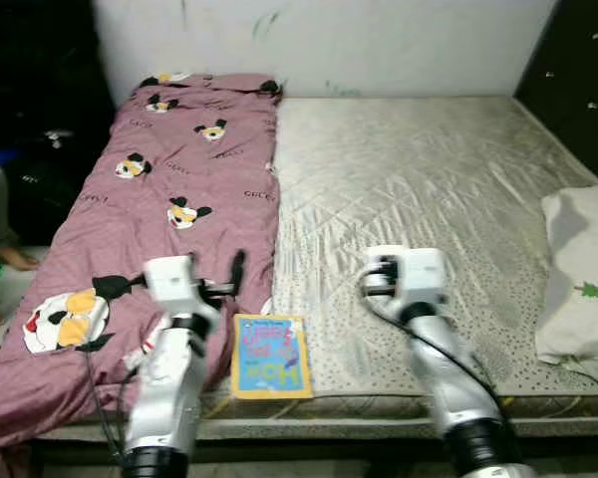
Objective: Clean up the room
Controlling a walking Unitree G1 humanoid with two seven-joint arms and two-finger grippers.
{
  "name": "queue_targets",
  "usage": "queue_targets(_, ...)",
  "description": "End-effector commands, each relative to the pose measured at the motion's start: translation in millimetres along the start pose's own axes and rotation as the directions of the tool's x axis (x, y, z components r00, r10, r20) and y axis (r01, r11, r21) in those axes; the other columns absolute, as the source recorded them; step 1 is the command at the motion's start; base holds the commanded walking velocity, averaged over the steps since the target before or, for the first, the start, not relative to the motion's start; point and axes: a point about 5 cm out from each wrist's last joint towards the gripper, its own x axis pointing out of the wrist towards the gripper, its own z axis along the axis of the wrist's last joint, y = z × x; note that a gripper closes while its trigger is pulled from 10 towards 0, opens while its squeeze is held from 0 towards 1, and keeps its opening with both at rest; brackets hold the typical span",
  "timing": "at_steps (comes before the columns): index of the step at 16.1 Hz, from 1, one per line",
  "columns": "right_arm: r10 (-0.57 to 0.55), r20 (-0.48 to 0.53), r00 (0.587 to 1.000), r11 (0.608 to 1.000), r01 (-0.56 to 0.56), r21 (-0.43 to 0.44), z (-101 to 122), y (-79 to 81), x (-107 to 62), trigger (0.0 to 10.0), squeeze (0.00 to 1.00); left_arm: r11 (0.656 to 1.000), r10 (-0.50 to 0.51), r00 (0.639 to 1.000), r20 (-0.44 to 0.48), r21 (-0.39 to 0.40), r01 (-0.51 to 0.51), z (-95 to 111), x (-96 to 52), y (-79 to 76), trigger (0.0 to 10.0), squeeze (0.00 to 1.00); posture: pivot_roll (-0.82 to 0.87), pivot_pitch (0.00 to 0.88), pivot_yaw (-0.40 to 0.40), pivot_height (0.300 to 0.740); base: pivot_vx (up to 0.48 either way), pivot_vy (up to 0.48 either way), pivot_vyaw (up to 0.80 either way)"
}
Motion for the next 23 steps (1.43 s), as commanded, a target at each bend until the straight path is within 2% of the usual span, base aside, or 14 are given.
queue_targets(1,0.036,-0.007,0.999,0.999,-0.036,0.013,-0.9,13.6,1.2,10.0,0.00,0.999,0.030,0.999,-0.016,0.011,-0.030,-0.4,-2.6,10.7,10.0,0.00,-0.02,0.061,0.015,0.740,0.000,0.480,0.00)
queue_targets(13,0.084,-0.013,0.996,0.996,-0.083,0.017,-1.0,18.6,2.7,10.0,0.00,0.997,0.074,0.996,-0.044,0.006,-0.074,-2.9,-0.6,14.0,10.0,0.00,-0.02,0.071,0.013,0.740,0.000,0.480,0.00)
queue_targets(21,0.110,0.003,0.994,0.994,-0.110,0.017,0.6,20.9,3.0,10.0,0.00,0.998,0.069,0.997,-0.041,0.011,-0.069,-2.1,0.4,13.9,10.0,0.00,-0.03,0.074,0.014,0.740,0.000,0.480,0.00)
queue_targets(23,0.126,0.013,0.992,0.992,-0.126,0.007,2.1,22.1,2.4,10.0,0.00,0.998,0.059,0.998,-0.021,0.009,-0.059,0.1,0.2,12.5,10.0,0.00,-0.03,0.074,0.014,0.740,0.000,0.000,0.00)
